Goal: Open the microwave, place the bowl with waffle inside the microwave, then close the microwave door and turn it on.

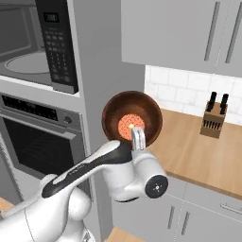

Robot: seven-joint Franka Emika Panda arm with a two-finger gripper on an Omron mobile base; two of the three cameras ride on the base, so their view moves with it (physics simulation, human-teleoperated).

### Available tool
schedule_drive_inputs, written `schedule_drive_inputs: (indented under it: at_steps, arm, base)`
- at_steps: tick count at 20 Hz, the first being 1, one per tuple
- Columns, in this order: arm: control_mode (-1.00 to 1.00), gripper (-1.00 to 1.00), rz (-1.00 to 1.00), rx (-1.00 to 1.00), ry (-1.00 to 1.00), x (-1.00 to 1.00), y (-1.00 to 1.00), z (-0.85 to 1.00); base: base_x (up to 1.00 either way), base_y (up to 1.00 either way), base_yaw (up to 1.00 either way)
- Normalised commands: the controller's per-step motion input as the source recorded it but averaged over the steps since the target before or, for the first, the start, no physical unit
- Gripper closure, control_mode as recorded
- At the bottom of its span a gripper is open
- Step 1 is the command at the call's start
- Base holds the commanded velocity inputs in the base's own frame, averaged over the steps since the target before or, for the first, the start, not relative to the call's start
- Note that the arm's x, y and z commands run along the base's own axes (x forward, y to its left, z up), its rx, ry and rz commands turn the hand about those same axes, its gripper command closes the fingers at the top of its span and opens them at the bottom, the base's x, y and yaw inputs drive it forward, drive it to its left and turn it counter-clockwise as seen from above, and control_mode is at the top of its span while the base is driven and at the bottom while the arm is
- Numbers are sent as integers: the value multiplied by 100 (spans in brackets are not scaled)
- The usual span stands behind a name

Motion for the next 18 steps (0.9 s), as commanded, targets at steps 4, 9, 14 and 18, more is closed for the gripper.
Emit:
schedule_drive_inputs:
  at_steps: [4, 9, 14, 18]
  arm:
    - [-100, 100, 0, -6, 0, -100, 37, 90]
    - [-100, 100, 0, -6, 0, -100, 77, 80]
    - [-100, 100, 1, -11, 11, -83, 98, 63]
    - [-100, 100, 2, -15, 23, -38, 100, 52]
  base:
    - [0, 0, 0]
    - [0, 0, 0]
    - [0, 0, 0]
    - [0, 0, 0]
